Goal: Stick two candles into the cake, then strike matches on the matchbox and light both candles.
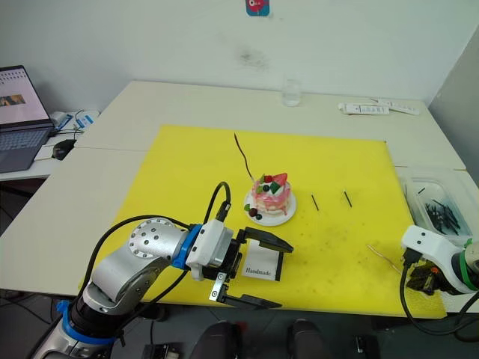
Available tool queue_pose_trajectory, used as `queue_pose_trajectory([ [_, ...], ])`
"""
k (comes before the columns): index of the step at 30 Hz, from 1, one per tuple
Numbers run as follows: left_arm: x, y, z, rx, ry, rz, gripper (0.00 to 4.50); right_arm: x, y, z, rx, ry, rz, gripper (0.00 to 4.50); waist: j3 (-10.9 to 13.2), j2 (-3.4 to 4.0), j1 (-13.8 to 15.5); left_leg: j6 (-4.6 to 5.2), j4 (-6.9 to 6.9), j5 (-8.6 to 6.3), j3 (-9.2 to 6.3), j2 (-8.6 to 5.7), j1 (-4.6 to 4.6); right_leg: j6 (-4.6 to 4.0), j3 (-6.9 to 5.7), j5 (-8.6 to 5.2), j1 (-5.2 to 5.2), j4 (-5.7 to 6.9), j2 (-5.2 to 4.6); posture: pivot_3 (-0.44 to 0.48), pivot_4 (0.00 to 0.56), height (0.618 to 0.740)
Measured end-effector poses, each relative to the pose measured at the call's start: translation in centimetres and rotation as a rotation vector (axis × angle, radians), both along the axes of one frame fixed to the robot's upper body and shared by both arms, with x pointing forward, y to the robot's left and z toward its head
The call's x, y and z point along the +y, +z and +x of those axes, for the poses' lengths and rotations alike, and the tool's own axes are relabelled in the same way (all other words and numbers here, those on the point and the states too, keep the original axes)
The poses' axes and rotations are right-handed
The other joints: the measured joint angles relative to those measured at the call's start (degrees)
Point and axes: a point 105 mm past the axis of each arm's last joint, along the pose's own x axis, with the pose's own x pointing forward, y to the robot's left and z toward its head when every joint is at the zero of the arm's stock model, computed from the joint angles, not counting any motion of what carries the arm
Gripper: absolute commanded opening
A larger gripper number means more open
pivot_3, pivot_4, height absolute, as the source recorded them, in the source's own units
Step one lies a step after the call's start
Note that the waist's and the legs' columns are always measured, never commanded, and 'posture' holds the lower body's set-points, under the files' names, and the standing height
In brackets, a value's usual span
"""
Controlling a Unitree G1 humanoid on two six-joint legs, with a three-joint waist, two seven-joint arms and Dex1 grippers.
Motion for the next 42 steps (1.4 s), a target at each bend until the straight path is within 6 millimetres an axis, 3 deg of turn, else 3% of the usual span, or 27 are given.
queue_pose_trajectory([
  [7,0.1,-0.8,-0.5,0.003,-0.016,0.004,4.50,0.2,0.7,0.4,-0.011,-0.017,0.047,0.03,0.0,0.02,0.0,0.00,0.00,0.00,0.01,0.01,0.00,-0.02,0.00,-0.01,-0.02,0.02,0.00,0.000,0.150,0.706],
  [12,1.0,-1.1,1.1,0.020,0.061,0.003,4.50,1.5,3.8,1.9,-0.142,-0.012,0.184,0.03,0.0,0.08,-0.1,0.00,0.01,0.00,0.08,0.04,0.01,0.08,-0.03,0.06,-0.07,0.03,0.07,0.000,0.150,0.706],
  [16,2.2,-0.5,2.5,0.021,0.169,-0.030,4.50,4.7,7.4,4.0,-0.364,0.044,0.367,0.03,0.0,0.08,-0.2,0.00,0.00,0.00,0.04,0.07,0.01,0.11,-0.01,0.08,-0.06,0.04,0.13,0.000,0.150,0.706],
  [21,3.7,0.4,4.6,0.018,0.374,-0.113,4.50,12.8,10.7,7.0,-0.757,0.122,0.825,0.03,0.0,-0.09,-0.4,-0.01,0.01,0.01,-0.16,0.16,-0.03,0.12,0.08,0.11,-0.06,0.08,0.34,0.000,0.150,0.706],
  [23,4.1,0.8,5.3,0.018,0.447,-0.140,4.50,15.0,11.1,7.4,-0.855,0.142,0.930,0.03,0.0,0.02,-0.2,0.00,-0.02,0.01,-0.16,0.17,-0.05,0.12,0.07,0.10,-0.08,0.09,0.33,0.000,0.150,0.706],
  [29,5.6,1.3,6.7,0.065,0.600,-0.202,4.50,18.8,10.7,8.5,-0.988,0.145,1.108,0.03,0.0,0.01,-0.1,0.00,0.02,0.01,0.08,0.15,-0.05,0.15,0.07,0.13,-0.09,0.06,0.26,0.000,0.150,0.706],
  [38,5.9,1.4,6.9,0.105,0.613,-0.200,4.50,19.9,6.4,11.3,-1.054,0.076,1.092,0.03,0.0,0.02,-0.1,0.01,0.06,0.02,0.19,0.17,0.00,0.09,0.10,0.21,-0.12,0.12,0.32,0.000,0.150,0.706],
  [42,5.8,1.4,6.8,0.100,0.597,-0.182,4.50,20.1,6.1,12.4,-1.091,0.069,1.079,0.03,0.0,0.04,-0.1,0.00,0.03,0.01,0.23,0.18,-0.01,0.08,0.13,0.21,-0.16,0.12,0.34,0.000,0.150,0.706],
])
